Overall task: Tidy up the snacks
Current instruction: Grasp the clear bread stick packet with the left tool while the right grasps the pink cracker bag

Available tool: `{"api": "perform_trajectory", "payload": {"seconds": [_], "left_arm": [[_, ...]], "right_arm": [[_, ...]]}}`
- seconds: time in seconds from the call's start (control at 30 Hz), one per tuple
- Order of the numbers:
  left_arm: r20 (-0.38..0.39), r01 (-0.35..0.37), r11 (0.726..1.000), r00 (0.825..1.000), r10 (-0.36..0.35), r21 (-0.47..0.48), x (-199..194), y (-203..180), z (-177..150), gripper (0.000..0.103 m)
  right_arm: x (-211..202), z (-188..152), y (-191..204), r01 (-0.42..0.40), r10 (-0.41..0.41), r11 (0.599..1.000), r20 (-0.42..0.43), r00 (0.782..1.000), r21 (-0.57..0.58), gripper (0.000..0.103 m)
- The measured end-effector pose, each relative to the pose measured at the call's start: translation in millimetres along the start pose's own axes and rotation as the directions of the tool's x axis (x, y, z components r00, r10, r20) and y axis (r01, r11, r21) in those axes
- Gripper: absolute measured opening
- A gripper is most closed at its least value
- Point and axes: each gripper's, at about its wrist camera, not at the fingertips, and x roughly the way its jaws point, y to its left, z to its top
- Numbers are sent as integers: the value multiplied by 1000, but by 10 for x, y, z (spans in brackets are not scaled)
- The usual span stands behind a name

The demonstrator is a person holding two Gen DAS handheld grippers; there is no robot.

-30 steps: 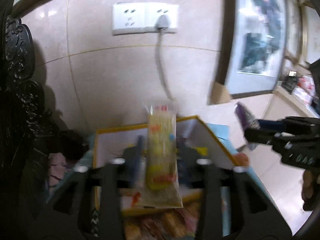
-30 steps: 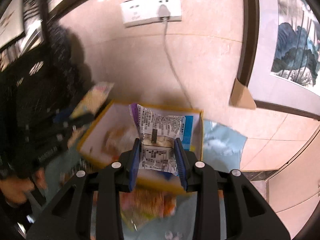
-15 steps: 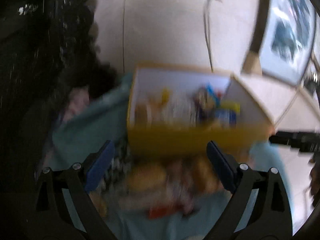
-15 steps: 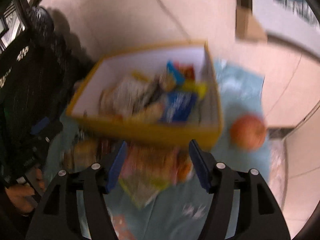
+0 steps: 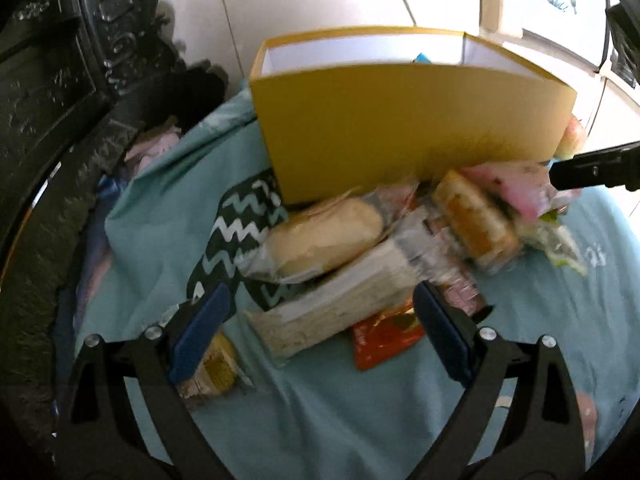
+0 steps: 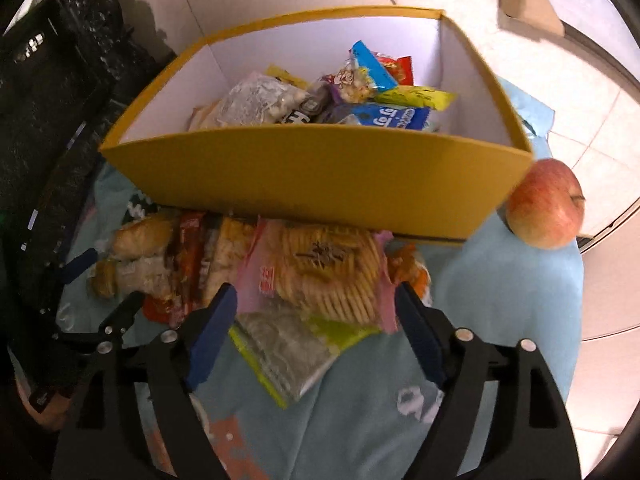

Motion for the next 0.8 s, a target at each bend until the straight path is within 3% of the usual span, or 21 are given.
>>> {"api": "perform_trajectory", "payload": {"seconds": [0.1, 0.17, 0.3, 0.33, 0.37, 0.4, 0.47, 0.6, 0.8], "left_arm": [[-21, 9, 1000, 1000, -10, -18, 140, 28, -68, 98], [-10, 20, 999, 1000, -21, -47, 165, 73, -81, 101], [-19, 59, 995, 998, -61, -81, 238, 72, -38, 101], [-31, 67, 996, 997, -69, -56, 250, 30, -32, 97], [-24, 82, 996, 996, -83, -35, 233, 0, -30, 82], [-16, 107, 994, 994, -107, -13, 205, -37, -32, 74], [-18, 157, 987, 988, -156, 29, 137, -134, -59, 39], [-23, 213, 977, 977, -213, -11, 9, -166, -124, 26], [23, 258, 966, 966, -257, -10, -293, -248, -195, 25]], "right_arm": [[212, 28, 63, 39, -40, 999, -34, 999, -24, 90], [327, 40, 112, 70, -72, 997, -48, 996, -35, 101], [438, 57, 195, 99, -101, 994, -43, 994, -48, 102], [444, 58, 170, 85, -87, 996, -53, 995, -28, 102], [444, 65, 134, 49, -49, 999, -64, 997, -10, 94], [433, 62, 107, 16, -16, 1000, -70, 997, 0, 87], [391, 50, 105, 17, -19, 1000, -79, 997, -19, 67], [239, -93, 49, -11, 10, 1000, -61, 998, -19, 66], [-79, -369, -37, -44, 44, 999, 6, 999, -4, 66]]}}
